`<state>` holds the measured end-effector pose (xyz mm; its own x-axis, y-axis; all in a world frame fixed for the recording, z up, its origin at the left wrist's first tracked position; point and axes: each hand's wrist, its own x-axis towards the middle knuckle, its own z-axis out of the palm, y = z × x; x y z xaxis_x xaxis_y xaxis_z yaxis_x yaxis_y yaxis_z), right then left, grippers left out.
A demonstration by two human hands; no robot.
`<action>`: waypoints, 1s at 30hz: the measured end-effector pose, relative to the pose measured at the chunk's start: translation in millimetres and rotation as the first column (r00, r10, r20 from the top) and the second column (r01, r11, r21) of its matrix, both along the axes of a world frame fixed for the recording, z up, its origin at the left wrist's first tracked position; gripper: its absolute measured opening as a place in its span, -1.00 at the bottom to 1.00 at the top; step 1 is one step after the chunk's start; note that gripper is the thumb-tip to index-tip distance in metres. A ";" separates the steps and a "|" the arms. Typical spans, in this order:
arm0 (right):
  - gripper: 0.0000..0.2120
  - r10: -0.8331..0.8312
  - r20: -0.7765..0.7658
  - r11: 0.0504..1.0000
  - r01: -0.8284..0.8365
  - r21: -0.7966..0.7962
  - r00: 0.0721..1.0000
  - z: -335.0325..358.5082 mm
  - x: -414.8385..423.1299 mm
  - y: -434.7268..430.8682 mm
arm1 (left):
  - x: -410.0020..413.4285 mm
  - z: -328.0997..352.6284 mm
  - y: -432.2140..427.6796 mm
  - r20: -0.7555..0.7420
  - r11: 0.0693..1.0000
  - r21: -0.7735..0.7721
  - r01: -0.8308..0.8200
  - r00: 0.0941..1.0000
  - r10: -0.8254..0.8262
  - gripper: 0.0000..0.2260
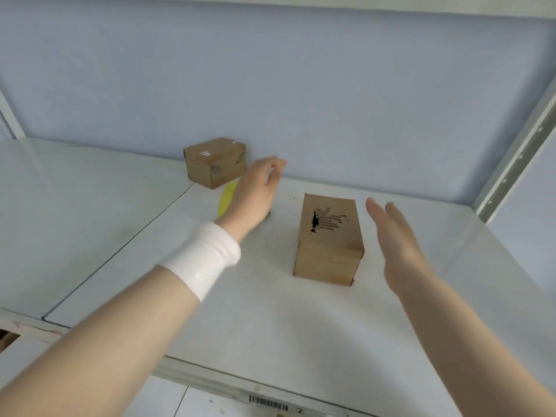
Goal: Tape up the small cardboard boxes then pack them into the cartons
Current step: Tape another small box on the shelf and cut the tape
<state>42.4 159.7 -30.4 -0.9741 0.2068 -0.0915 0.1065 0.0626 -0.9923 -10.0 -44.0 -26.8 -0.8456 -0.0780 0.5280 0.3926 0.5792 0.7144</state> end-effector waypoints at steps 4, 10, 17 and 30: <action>-0.45 0.059 -0.126 0.990 -0.042 0.137 0.990 32.0 0.7 -24.7 | -22.6 4.0 -56.1 0.145 0.878 -0.478 0.032 0.989 0.043 -0.66; -0.51 0.186 -0.151 0.942 -0.132 0.307 0.971 44.7 -17.4 -92.7 | 1.9 -9.8 -95.0 -0.149 0.879 -0.475 -0.052 0.989 -0.022 -0.82; -0.51 0.268 0.015 0.847 -0.243 0.473 0.963 26.5 -54.0 -160.7 | 28.7 -41.5 -108.1 0.072 0.997 0.035 -0.070 0.995 0.067 -0.60; -0.70 0.351 -0.030 0.906 -0.331 0.263 0.936 17.3 -51.6 -175.1 | 12.3 -38.3 -122.5 0.417 0.820 0.544 0.179 0.790 -0.449 -0.86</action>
<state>-9.1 -15.4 -13.1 -0.9911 -0.1329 -0.0048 -0.0394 0.3283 -0.9438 2.3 -166.5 -65.1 -0.9916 0.1286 -0.0110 -0.0053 0.0450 0.9990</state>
